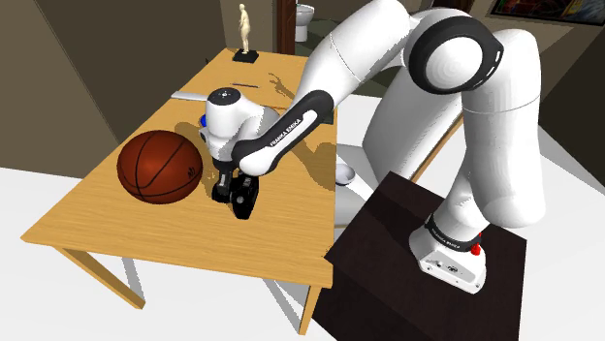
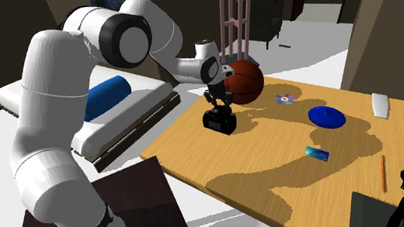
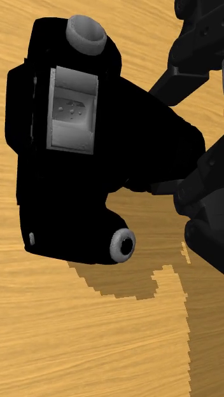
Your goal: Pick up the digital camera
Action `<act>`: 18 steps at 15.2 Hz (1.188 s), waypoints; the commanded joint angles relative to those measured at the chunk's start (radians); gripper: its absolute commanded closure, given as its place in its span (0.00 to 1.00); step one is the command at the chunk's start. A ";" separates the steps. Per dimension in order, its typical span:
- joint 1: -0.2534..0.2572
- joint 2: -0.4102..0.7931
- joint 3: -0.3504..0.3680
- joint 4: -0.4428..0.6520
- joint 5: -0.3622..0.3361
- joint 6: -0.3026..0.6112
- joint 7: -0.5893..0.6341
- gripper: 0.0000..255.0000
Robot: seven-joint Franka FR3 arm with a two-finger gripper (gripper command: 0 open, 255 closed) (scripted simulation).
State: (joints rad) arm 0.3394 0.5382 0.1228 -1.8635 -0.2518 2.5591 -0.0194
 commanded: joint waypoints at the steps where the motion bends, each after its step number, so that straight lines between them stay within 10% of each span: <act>1: 0.001 0.001 0.000 -0.001 0.000 0.001 0.001 1.00; 18: -0.013 -0.086 0.021 0.011 0.030 -0.097 -0.028 1.00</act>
State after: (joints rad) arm 0.3278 0.4630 0.1414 -1.8520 -0.2250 2.4702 -0.0443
